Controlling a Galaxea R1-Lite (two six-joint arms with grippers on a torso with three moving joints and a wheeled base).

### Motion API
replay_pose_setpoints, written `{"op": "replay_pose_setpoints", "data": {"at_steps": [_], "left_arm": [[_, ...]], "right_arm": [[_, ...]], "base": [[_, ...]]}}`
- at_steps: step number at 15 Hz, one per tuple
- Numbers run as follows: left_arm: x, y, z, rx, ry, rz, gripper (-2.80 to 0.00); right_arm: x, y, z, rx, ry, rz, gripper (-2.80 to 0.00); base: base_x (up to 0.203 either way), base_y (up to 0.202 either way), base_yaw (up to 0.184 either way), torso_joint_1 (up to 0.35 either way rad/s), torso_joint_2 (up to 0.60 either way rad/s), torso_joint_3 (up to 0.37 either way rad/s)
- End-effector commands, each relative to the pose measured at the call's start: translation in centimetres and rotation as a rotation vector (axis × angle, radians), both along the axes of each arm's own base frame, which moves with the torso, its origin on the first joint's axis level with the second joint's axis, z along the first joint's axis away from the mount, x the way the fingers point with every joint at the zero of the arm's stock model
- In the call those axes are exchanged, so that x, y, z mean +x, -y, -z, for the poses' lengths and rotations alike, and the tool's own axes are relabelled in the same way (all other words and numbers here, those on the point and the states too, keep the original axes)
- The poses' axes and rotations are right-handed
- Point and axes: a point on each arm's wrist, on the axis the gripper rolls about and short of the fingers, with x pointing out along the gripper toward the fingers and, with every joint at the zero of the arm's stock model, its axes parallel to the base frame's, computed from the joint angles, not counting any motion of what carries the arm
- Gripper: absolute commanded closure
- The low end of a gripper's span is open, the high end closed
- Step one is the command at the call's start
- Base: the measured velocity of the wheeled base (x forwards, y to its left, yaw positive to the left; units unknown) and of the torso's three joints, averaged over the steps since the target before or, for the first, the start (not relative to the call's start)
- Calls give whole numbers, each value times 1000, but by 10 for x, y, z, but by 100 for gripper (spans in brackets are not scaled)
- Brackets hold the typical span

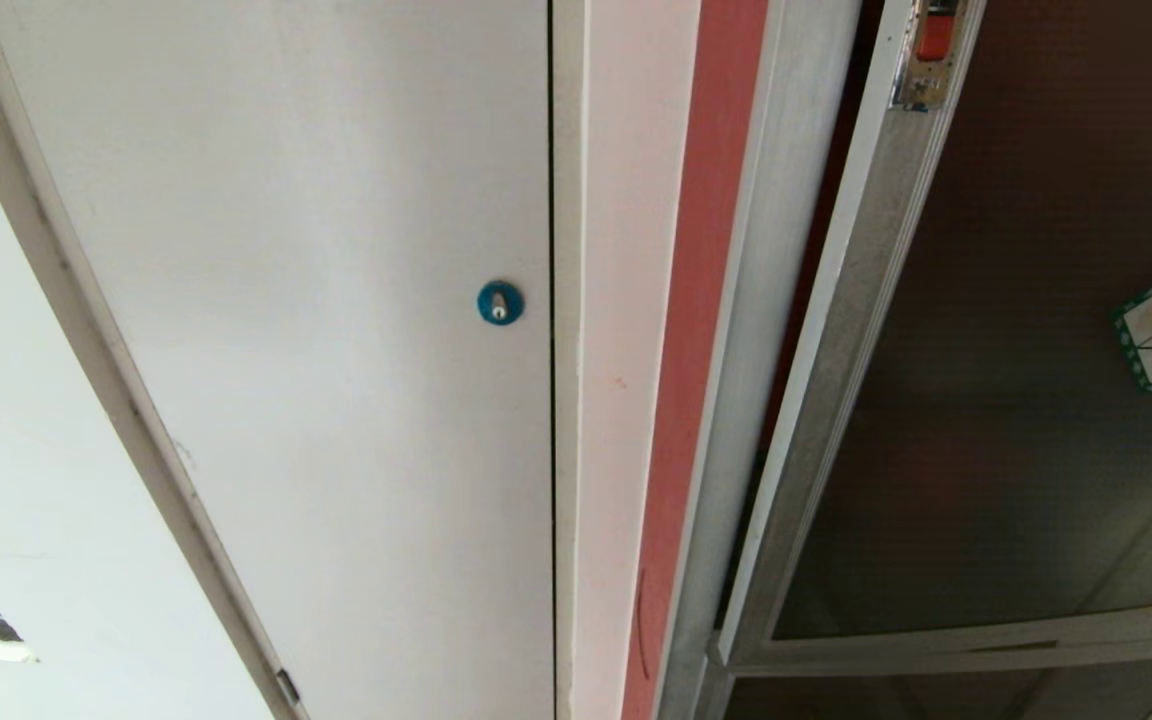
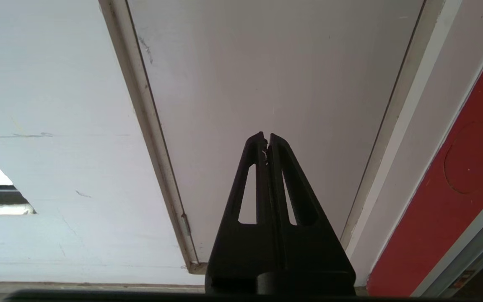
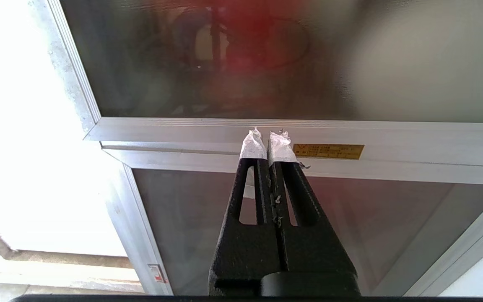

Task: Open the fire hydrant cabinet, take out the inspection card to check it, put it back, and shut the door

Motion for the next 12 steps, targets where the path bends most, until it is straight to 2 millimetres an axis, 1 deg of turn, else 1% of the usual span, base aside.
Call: {"op": "replay_pose_setpoints", "data": {"at_steps": [1,5,7,10,12], "left_arm": [[1,0,2,0,-7,-1,0],[1,0,2,0,-8,-4,0],[0,0,-2,2,13,-8,0],[-9,0,-29,2,98,9,0],[-5,1,-47,4,67,48,0]], "right_arm": [[0,0,0,0,1,-1,0],[0,0,0,0,0,-1,0],[0,0,0,0,0,-1,0],[0,0,0,0,0,-1,0],[0,0,0,0,0,-1,0]], "base": [[0,0,0,0,0,0],[0,0,0,0,0,0],[0,0,0,0,0,0],[0,0,0,0,0,0],[0,0,0,0,0,0]]}}
